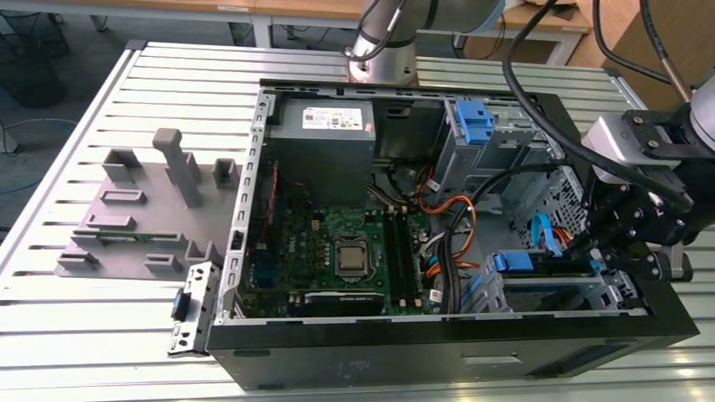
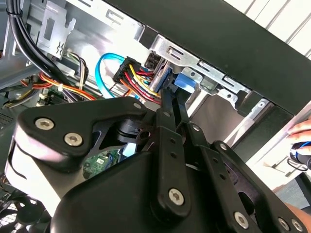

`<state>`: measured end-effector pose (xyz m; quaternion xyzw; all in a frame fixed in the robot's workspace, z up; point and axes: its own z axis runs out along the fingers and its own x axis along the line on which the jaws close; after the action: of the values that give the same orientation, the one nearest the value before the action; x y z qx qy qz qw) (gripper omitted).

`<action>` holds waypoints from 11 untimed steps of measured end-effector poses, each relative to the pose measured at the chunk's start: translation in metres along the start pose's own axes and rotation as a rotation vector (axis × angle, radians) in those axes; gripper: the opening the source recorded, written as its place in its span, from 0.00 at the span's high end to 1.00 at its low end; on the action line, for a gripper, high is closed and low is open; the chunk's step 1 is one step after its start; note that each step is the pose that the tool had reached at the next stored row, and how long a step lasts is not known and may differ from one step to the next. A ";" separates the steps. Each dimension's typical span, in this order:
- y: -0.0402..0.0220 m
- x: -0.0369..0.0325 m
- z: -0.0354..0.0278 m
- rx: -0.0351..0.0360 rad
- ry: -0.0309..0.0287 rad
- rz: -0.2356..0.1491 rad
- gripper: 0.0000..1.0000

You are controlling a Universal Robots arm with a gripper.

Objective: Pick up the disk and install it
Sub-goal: 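Insert the second disk wire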

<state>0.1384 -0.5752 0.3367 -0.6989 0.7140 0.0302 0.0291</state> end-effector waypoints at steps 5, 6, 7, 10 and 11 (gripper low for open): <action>0.0001 -0.0032 0.0017 0.0000 0.0013 0.000 0.82; 0.0001 -0.0035 0.0020 0.0001 0.0023 0.000 0.82; 0.0001 -0.0036 0.0022 0.0001 0.0031 0.000 0.82; 0.0002 -0.0037 0.0022 0.0001 0.0071 0.000 0.82; 0.0001 -0.0037 0.0022 0.0002 0.0092 0.000 0.82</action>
<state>0.1383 -0.5714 0.3348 -0.6990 0.7142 0.0269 0.0258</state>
